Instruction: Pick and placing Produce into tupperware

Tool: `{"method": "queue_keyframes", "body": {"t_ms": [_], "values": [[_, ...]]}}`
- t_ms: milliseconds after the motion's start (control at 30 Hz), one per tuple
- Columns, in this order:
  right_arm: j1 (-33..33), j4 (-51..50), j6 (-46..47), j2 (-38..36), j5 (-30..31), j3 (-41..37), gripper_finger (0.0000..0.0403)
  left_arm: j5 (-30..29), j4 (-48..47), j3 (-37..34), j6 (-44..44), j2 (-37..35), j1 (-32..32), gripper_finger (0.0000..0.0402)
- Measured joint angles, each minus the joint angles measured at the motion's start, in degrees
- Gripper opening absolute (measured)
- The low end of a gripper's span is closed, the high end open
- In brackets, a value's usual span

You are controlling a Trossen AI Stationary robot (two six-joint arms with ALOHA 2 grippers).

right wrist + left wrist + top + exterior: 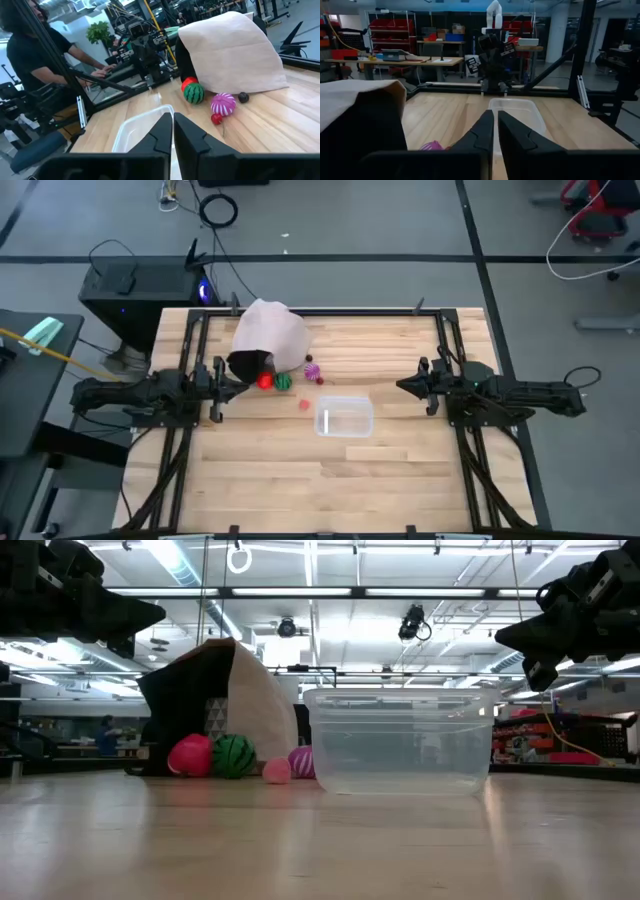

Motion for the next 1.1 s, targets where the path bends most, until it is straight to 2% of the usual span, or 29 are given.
{"method": "queue_keyframes", "body": {"t_ms": [433,767,1100], "values": [[0.0,0.0,0.0,0.0,0.0,0.0,0.0023,0.0,0.0,0.0,0.0,0.0,0.0,0.0039],[0.0,0.0,0.0,0.0,0.0,0.0,0.0023,0.0,0.0,0.0,0.0,0.0,0.0,0.0028],[0.0,0.0,0.0,0.0,0.0,0.0,0.0023,0.0,0.0,0.0,0.0,0.0,0.0,0.004]]}}
